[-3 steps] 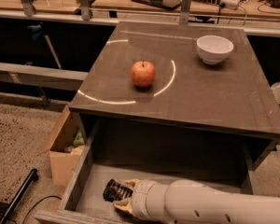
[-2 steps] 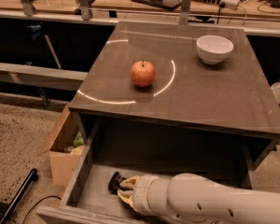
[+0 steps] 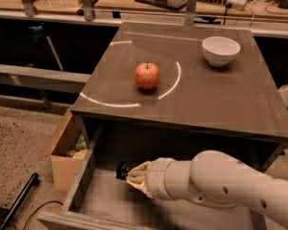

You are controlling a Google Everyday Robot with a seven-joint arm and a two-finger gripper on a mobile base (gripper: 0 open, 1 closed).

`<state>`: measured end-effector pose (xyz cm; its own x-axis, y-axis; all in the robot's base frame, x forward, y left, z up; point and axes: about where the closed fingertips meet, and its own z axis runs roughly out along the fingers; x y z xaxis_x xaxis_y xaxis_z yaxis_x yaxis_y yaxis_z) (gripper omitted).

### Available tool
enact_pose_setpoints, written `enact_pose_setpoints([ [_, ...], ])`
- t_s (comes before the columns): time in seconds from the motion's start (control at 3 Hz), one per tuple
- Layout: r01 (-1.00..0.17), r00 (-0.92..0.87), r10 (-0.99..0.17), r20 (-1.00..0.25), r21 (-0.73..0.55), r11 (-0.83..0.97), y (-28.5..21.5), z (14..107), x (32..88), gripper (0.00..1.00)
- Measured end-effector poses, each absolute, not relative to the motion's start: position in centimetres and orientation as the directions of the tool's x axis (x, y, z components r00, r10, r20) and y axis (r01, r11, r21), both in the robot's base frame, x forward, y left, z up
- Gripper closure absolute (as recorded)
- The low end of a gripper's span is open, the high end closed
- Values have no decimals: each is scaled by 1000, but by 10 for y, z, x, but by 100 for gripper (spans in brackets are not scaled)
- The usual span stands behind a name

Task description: Pick rxbar chocolate from top drawer and place on counter

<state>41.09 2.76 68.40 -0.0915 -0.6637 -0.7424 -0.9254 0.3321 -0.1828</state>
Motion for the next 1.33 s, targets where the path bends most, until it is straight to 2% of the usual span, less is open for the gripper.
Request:
enact_pose_setpoints([
  [0.67, -936, -51, -656, -753, -193, 294, 9, 749, 420, 100],
  [1.33, -933, -24, -638, -770, -212, 291, -30, 831, 445, 100],
])
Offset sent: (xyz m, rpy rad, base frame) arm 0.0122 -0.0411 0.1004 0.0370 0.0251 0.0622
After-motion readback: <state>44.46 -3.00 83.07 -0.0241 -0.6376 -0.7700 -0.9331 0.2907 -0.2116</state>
